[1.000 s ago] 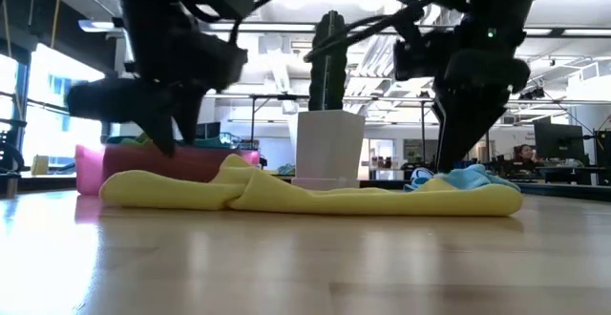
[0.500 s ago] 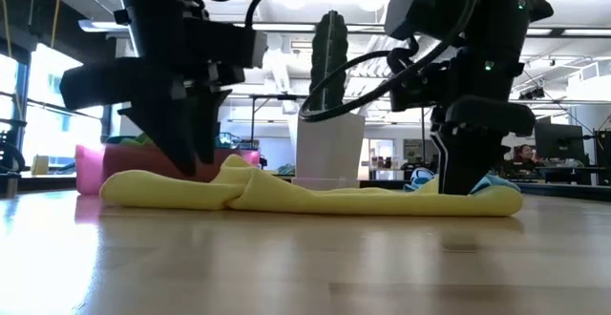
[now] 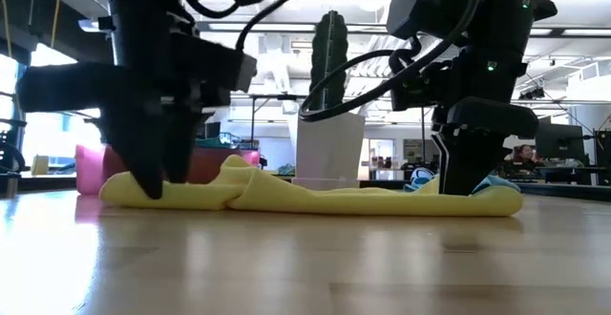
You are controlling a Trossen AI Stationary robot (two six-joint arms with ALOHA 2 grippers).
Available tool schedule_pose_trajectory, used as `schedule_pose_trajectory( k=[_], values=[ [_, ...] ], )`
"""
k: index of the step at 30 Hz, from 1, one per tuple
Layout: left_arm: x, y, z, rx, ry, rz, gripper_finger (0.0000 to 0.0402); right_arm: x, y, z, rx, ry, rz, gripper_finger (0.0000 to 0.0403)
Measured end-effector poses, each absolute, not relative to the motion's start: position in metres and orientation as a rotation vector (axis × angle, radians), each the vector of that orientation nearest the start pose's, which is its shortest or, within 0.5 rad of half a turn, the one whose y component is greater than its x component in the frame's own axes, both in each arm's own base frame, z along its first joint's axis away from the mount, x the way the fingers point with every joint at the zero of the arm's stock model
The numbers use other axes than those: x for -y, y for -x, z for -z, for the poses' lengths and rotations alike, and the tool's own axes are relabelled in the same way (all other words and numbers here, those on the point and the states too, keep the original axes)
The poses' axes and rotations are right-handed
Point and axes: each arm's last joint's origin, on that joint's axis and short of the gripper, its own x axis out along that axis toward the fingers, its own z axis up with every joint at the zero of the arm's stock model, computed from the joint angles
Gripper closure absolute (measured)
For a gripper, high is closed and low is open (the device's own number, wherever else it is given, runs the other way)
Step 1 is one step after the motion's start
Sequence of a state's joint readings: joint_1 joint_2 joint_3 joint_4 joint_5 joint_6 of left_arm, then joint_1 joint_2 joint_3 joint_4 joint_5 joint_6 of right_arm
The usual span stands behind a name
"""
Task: Fold microfiber towels
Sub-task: Fold the yellow microfiber cloth
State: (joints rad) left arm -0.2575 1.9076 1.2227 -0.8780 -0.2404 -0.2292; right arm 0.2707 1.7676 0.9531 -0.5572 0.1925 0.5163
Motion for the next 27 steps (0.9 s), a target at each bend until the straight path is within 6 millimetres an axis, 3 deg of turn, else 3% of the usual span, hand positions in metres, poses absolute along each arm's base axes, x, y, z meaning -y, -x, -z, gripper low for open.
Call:
schedule_pose_trajectory(
  k=[6,21,27],
  values=[
    [0.088,-0.324,-0.14,-1.552,-0.177,-0.102,0.0245,-0.075,-0.292,-0.13,-1.312,-0.121,0.277,0.0258],
    [0.116,-0.303,-0.14,-1.729,-0.068,0.072,0.0245,-0.074,-0.285,-0.129,-1.383,-0.099,0.281,0.0258],
    [0.124,-0.306,-0.159,-1.706,-0.125,0.051,0.0245,-0.074,-0.284,-0.129,-1.399,-0.071,0.266,0.0258]
  ],
)
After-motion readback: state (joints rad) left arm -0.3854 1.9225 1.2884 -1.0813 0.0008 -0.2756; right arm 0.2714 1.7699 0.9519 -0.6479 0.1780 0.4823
